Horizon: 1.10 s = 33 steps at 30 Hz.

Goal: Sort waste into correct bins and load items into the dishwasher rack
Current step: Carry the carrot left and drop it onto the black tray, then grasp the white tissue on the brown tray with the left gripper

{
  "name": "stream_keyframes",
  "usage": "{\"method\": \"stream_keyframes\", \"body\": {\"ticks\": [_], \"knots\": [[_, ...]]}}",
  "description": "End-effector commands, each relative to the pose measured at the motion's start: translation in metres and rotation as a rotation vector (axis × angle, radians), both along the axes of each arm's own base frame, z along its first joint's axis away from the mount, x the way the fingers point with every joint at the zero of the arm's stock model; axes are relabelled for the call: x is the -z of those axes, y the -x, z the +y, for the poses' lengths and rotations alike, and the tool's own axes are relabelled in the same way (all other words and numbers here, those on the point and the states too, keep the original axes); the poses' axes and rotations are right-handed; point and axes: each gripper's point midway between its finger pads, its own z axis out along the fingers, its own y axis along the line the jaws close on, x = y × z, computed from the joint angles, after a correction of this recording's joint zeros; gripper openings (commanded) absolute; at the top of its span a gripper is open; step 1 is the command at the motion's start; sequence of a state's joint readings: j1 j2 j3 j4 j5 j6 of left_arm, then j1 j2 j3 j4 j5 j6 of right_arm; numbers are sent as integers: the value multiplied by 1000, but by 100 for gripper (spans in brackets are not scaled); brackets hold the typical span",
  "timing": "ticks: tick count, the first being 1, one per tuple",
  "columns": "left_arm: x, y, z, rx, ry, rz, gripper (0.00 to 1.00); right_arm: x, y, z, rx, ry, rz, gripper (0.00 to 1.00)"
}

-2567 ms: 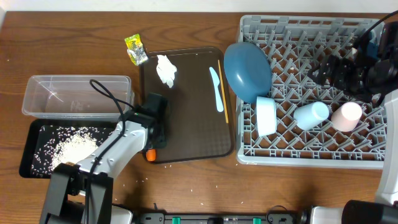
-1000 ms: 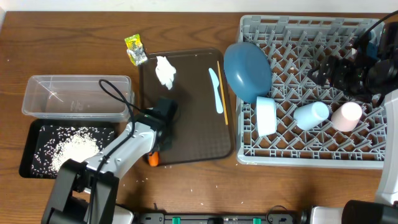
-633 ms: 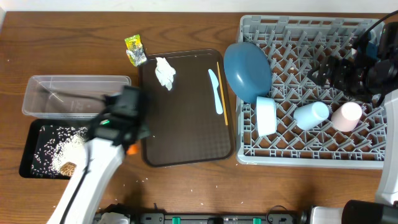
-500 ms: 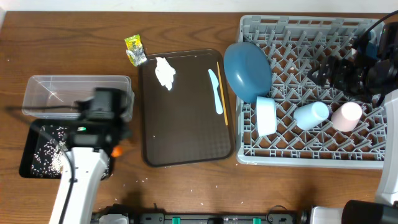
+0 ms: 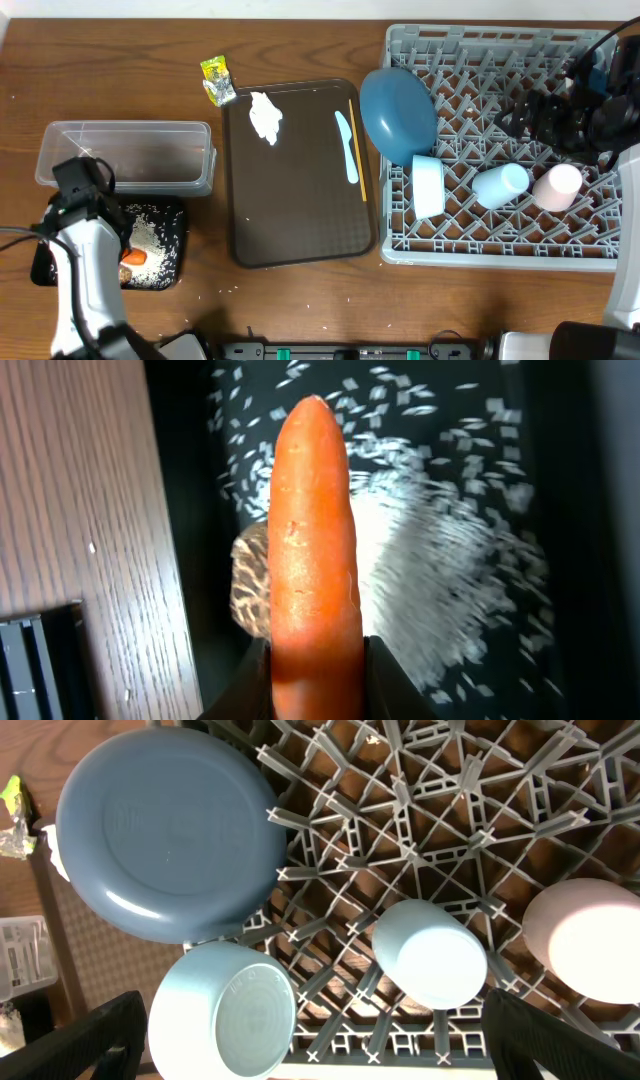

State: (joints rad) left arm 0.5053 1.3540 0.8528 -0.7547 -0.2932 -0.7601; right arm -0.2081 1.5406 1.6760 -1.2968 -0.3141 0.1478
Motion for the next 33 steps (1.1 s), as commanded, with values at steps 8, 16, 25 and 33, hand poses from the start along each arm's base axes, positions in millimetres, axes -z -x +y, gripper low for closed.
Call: {"method": "stream_keyframes", "body": {"ticks": [8,16,25,33], "knots": [[-22,-8,6,76,-13,-31,76,0,-1,1,-18,11,-4,99],[-80,-79,-69,678,158,-362,77,-1,-2,1,-18,11,-7,99],[-73,-128,-213,1362,205,-374,74,0,-1,1,-17,10,-6,99],[-28,-167,-290,1470,233,-366,71,0,0,1,-17,9,1,99]]}}
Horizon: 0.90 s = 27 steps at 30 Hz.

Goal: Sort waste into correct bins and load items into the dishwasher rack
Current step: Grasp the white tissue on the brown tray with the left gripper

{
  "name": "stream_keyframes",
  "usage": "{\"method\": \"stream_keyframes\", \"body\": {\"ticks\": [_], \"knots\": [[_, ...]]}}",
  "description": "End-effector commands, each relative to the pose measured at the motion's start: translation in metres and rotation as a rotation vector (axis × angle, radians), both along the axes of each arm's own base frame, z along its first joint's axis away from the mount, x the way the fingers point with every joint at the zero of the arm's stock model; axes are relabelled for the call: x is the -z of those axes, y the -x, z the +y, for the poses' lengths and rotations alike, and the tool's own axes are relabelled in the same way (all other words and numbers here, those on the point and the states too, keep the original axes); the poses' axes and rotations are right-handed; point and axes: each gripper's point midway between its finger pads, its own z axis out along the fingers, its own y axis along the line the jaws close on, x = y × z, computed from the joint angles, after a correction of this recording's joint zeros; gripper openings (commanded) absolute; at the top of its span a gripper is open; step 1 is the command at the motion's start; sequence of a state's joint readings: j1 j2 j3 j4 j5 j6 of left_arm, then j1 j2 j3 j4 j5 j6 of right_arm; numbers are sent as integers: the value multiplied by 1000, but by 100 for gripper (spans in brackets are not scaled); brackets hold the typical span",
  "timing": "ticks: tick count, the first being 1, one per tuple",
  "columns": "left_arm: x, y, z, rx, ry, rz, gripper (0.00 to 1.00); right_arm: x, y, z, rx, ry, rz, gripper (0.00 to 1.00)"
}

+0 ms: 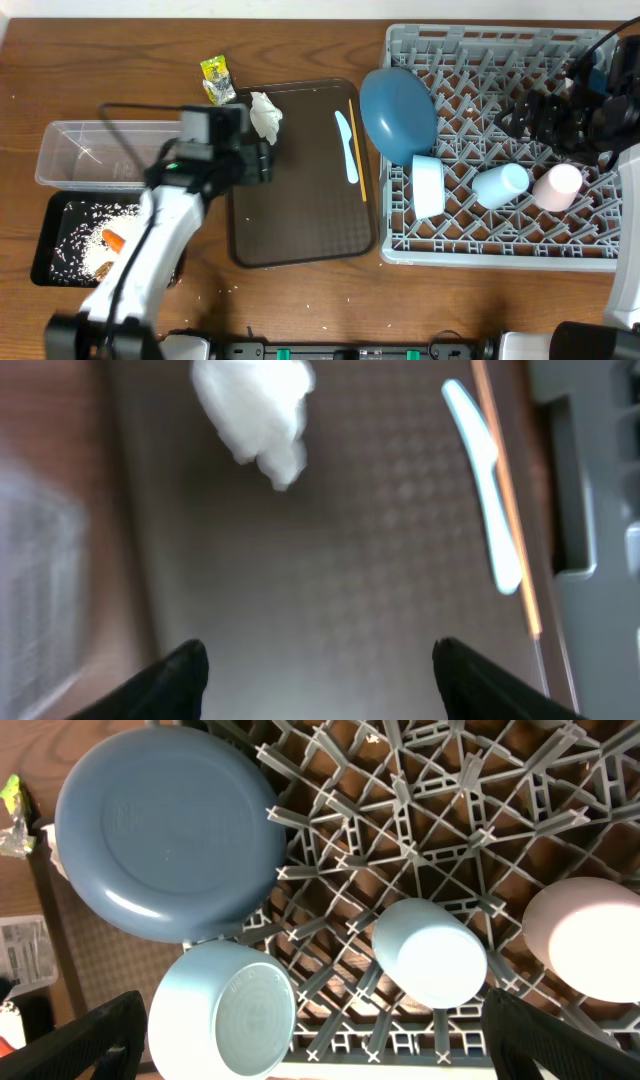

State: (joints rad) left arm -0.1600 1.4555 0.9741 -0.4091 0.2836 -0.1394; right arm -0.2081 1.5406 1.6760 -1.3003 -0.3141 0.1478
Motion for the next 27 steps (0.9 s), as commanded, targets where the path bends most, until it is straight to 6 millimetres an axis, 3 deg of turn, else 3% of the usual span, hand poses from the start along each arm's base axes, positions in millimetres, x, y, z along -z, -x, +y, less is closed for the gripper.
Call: {"method": "stream_keyframes", "body": {"ticks": [1,4,9,13,19,22,27], "knots": [[16,-12,-17,5,-7,8,68,0,0,1,-17,9,-2,99],[28,-27,-9,-83,-53,-8,66,0,0,1,-17,9,-1,99],[27,-66,7,-130,-160,-161,66,0,0,1,-17,9,-2,99],[32,-88,5,-90,-200,-245,67,0,0,1,-17,10,-2,99],[56,-120,5,-69,-258,-342,66,0,0,1,-17,10,-2,99],[67,-130,14,-120,-303,-371,67,0,0,1,-17,10,-2,99],[86,-135,14,-120,-312,-371,65,0,1,2,-17,8,2,99]]}}
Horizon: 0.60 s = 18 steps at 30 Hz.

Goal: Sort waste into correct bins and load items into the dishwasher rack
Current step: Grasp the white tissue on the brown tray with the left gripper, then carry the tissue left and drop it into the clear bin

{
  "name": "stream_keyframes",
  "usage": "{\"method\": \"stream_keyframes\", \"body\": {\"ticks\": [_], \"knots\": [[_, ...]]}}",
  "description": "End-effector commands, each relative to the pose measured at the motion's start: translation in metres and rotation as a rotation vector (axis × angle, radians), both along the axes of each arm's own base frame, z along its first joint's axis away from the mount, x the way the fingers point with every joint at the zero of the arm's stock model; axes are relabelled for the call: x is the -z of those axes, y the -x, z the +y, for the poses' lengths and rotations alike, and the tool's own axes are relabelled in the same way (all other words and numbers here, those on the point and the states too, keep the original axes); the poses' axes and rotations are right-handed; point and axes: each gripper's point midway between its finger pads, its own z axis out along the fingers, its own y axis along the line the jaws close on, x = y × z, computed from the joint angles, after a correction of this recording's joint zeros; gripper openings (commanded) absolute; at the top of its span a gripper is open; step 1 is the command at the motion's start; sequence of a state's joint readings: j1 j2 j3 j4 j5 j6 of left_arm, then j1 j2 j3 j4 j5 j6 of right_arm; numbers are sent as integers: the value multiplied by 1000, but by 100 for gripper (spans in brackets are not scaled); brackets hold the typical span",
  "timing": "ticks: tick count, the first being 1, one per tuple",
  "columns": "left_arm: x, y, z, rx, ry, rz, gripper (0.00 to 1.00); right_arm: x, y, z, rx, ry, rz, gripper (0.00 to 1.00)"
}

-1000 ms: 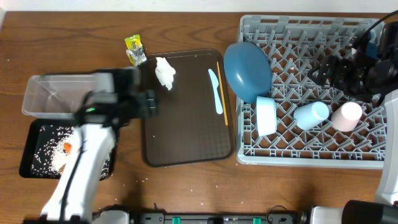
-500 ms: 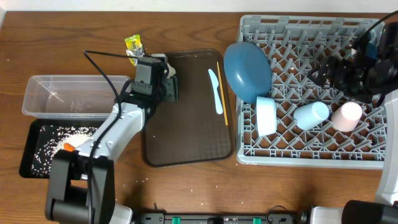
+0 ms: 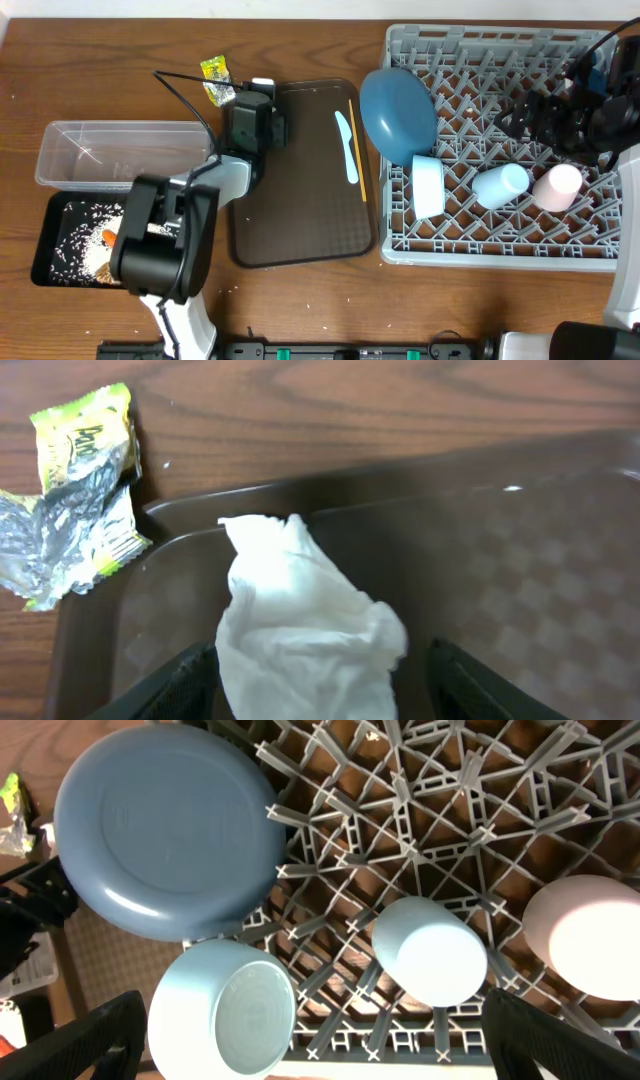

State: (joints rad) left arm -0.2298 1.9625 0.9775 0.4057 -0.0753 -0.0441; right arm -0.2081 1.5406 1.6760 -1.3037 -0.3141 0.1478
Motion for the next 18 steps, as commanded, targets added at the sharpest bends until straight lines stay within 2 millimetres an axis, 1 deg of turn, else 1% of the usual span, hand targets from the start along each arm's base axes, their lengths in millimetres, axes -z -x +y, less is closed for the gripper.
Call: {"method": "stream_keyframes", "body": {"ticks": [1,3,5,8,9,10,11,12,14,17,18], "knots": [[10,-3,9,-21,-48,6,62,0,0,1,-17,9,-1,99],[18,0,9,-21,-53,30,54,0,0,1,-17,9,-1,99],[23,4,9,-17,-56,55,44,0,0,1,-17,9,-1,99],[27,8,3,15,-34,78,37,0,0,1,-17,9,-1,99],[27,8,0,26,-25,82,31,0,0,1,-17,9,-1,99],[26,9,-2,38,-10,86,28,0,0,1,-17,9,-1,99],[23,10,-5,40,7,86,28,0,0,1,-17,9,-1,99],[17,10,-7,44,30,80,27,0,0,1,-17,9,1,99],[-4,9,-13,57,67,52,27,1,1,2,-17,8,4,99],[-41,12,-12,43,93,12,19,1,2,2,-17,7,9,99],[-55,15,-11,42,97,-2,15,1,2,2,-17,7,9,99]]}}
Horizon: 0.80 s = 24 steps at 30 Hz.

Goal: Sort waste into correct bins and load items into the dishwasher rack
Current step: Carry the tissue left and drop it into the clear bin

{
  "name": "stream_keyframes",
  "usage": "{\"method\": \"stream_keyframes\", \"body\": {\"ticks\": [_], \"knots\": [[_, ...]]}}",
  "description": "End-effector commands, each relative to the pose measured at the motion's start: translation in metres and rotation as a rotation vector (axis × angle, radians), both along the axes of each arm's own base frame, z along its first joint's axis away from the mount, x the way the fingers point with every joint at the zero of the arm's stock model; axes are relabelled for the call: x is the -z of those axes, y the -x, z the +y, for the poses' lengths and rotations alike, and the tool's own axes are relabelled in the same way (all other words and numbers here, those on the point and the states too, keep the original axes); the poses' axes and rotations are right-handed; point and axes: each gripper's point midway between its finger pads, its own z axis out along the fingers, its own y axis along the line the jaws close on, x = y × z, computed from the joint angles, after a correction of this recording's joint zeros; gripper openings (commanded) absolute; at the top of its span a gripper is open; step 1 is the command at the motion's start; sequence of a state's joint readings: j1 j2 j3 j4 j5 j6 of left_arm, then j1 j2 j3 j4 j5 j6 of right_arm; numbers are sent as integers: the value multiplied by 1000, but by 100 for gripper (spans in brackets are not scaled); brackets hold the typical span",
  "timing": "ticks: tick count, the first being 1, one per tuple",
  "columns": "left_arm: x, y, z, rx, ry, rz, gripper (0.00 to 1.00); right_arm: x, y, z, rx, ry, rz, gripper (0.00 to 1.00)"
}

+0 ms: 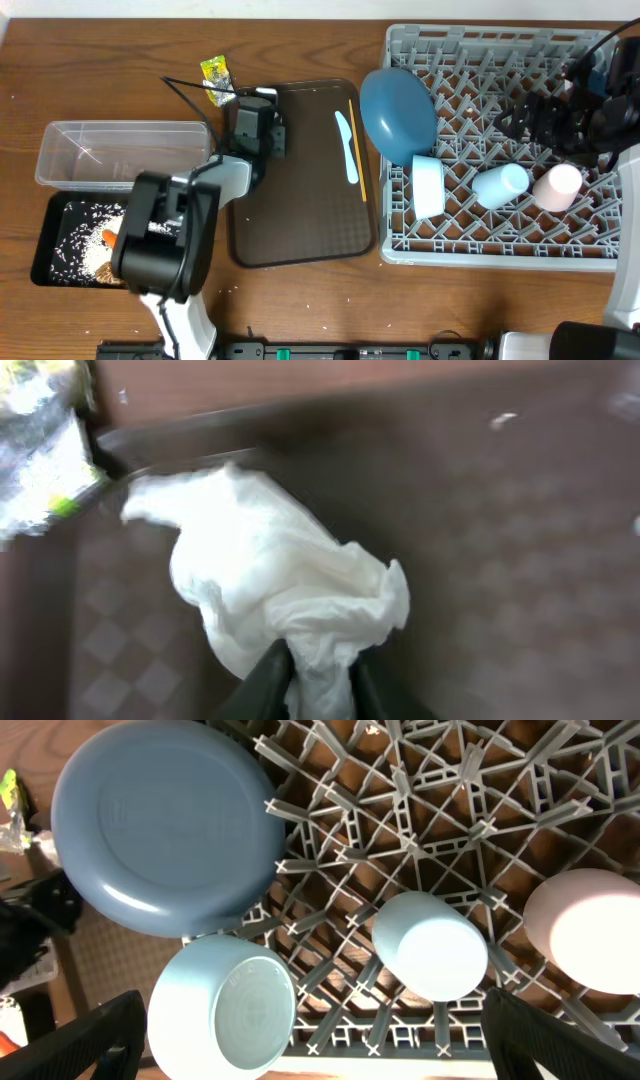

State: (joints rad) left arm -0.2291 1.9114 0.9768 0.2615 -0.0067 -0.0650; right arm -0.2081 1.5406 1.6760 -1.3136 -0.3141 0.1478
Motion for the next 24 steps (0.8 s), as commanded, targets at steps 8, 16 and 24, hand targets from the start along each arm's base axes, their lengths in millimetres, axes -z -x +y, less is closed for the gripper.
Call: {"method": "stream_keyframes", "body": {"ticks": [8,16,24], "knots": [[-146,31,33,-83,36,-159,6,0,-1,1,-17,10,-3,99],[-127,76,146,-421,44,26,6,0,0,1,-17,8,0,99],[-79,86,173,-478,156,186,46,1,2,2,-18,6,8,99]]}}
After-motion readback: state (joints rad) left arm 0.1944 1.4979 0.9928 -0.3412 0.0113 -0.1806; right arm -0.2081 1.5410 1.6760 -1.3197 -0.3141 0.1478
